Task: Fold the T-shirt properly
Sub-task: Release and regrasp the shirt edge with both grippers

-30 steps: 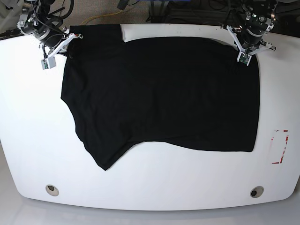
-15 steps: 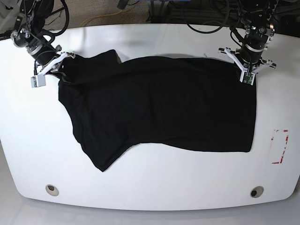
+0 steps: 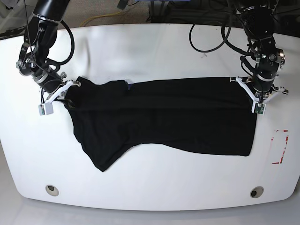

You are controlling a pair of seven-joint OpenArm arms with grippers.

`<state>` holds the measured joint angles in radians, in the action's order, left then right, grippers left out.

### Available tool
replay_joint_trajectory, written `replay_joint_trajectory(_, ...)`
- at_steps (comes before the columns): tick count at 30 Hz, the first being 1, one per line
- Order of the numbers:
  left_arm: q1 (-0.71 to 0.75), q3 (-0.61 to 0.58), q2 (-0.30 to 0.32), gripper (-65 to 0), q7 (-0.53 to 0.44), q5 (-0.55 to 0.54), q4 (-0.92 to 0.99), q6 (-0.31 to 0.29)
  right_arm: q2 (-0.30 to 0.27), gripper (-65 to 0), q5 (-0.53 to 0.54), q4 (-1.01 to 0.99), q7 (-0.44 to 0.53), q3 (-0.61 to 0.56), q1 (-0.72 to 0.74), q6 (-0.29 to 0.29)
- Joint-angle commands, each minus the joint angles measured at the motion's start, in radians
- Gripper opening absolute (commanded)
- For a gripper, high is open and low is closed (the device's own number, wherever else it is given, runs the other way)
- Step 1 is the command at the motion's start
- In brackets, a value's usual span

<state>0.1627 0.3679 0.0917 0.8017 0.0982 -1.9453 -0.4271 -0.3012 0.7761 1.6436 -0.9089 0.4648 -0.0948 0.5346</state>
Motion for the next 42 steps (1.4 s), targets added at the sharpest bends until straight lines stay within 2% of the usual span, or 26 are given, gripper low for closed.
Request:
replay_joint_trajectory(1, -0.030, 0.000, 0.009, -65.0, -0.003, -0.001, 0.025, 0.006, -0.014, -65.0, -0.016, -0.053, 0.024, 0.004, 0.065, 0.009)
replay_joint_trajectory(5, -0.056, 0.000, 0.018, -65.0, -0.006, -0.001, 0.091, 0.006, -0.019, -65.0, -0.042, -0.153, 0.027, 0.002, 0.134, 0.015)
replay_joint_trajectory(8, -0.061, -0.007, 0.041, -65.0, -0.009, -0.002, 0.146, 0.006, -0.019, -65.0, -0.082, -0.220, 0.029, 0.002, 0.178, 0.061)
replay_joint_trajectory(14, -0.125, -0.002, 0.044, -65.0, -0.011, -0.002, 0.238, 0.006, -0.014, -65.0, -0.192, -0.274, 0.032, 0.004, 0.226, 0.101)
replay_joint_trajectory(18, -0.165, -0.007, 0.072, -64.6, -0.011, -0.002, 0.329, 0.006, 0.030, -64.2, -0.312, -0.274, 0.069, 0.004, 0.255, 0.104)
replay_joint_trajectory(20, -0.176, -0.016, 0.076, -57.5, -0.011, -0.002, 0.367, 0.006, 0.041, -51.4, -0.384, -0.274, 0.089, 0.004, 0.267, 0.104)
replay_joint_trajectory(22, -0.185, -0.020, 0.079, -42.8, -0.011, -0.005, 0.396, 0.006, 0.043, -32.2, -0.435, -0.270, 0.099, 0.005, 0.270, 0.104)
replay_joint_trajectory(24, -0.185, -0.020, 0.079, -31.8, -0.011, -0.007, 0.401, 0.006, 0.040, -21.2, -0.435, -0.267, 0.099, 0.005, 0.269, 0.104)
replay_joint_trajectory(25, -0.185, -0.020, 0.079, -23.7, -0.011, -0.008, 0.399, 0.006, 0.032, -15.2, -0.435, -0.259, 0.095, 0.007, 0.267, 0.104)
replay_joint_trajectory(26, -0.183, -0.020, 0.079, -17.1, -0.011, -0.008, 0.396, 0.006, 0.030, -11.9, -0.436, -0.239, 0.095, 0.010, 0.264, 0.104)
replay_joint_trajectory(27, -0.182, -0.016, 0.079, -11.8, -0.011, -0.008, 0.384, 0.006, 0.029, -11.1, -0.439, -0.219, 0.095, 0.012, 0.254, 0.104)
replay_joint_trajectory(29, -0.176, -0.014, 0.079, -6.9, -0.011, -0.008, 0.347, 0.006, 0.013, -11.3, -0.435, -0.184, 0.093, 0.012, 0.228, 0.104)
replay_joint_trajectory(34, -0.094, -0.016, 0.081, -6.1, -0.008, -0.008, 0.212, 0.006, -0.002, -11.3, -0.435, -0.142, 0.070, 0.015, 0.168, 0.104)
replay_joint_trajectory(38, -0.038, -0.019, 0.108, -6.3, -0.014, -0.019, 0.197, 0.004, 0.004, -13.2, -0.445, -0.148, 0.072, 0.076, 0.132, 0.104)
replay_joint_trajectory(42, 0.021, -0.013, 0.116, -6.1, -0.080, -0.088, 0.200, 0.006, 0.000, -16.2, -0.441, -0.196, 0.073, 0.062, 0.125, 0.106)
